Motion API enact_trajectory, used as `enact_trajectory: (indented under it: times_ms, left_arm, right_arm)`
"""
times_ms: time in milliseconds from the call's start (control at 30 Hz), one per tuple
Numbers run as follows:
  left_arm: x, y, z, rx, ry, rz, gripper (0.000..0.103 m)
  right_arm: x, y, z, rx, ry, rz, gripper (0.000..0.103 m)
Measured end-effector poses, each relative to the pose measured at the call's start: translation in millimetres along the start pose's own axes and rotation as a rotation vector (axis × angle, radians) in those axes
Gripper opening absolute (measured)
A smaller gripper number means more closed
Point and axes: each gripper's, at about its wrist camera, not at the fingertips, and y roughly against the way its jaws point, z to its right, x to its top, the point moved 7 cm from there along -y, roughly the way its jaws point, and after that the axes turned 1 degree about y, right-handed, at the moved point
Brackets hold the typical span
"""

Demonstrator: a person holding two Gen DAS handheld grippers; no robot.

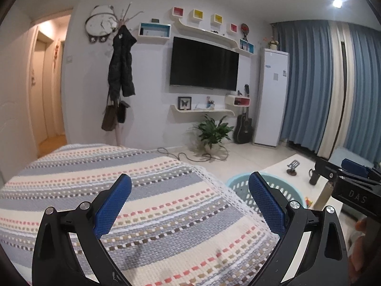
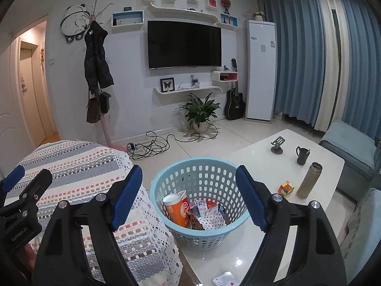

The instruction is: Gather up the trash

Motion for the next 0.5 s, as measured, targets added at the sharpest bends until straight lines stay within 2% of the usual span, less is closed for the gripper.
enact_trajectory:
  times_ms: [233, 500]
  left_arm:
    - [-0.4, 1.5, 2.1, 0.005, -0.008, -0.002, 0.095]
    - [-0.5, 0.0, -5.5, -0.004, 0.033, -0.016, 0.095]
  right_arm:
    - [-0.1, -2.0, -2.2, -0.006, 0.000, -0.003, 0.078]
    - [1.0, 1.5, -0.6, -0.014, 0.003, 0.005, 0.079]
